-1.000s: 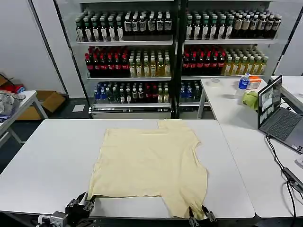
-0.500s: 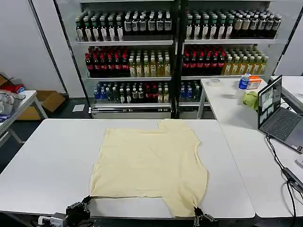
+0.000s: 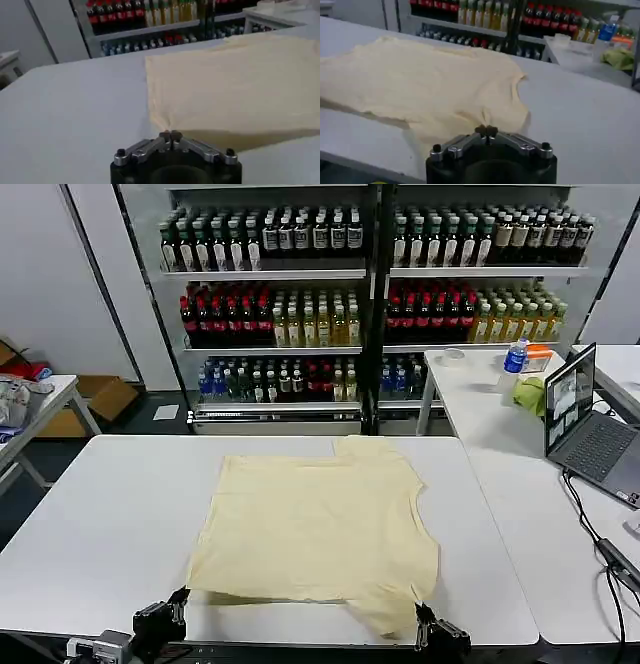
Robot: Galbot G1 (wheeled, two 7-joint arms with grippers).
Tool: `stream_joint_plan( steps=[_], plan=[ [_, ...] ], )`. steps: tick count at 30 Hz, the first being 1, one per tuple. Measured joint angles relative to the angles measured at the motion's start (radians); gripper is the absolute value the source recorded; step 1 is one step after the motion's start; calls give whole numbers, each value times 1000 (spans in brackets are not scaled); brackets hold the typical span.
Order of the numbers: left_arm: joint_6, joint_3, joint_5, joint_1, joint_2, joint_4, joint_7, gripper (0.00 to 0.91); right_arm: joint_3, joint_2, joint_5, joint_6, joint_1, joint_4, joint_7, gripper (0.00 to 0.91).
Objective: Fold and organize the clothes.
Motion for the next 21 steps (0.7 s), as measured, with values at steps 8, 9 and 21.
stream_joint_plan(
  steps=[8, 9, 21],
  plan=[
    [-8, -10, -16, -21, 13, -2, 2, 10, 27, -15, 30, -2, 48, 1, 1, 0],
    [-10, -10, -17, -23, 15, -2, 2, 10, 30, -18, 35, -3, 56, 1, 1, 0],
    [-35, 6, -35, -76, 49, 25, 5, 10, 26, -52, 85, 8, 170, -54, 9, 0]
  ],
)
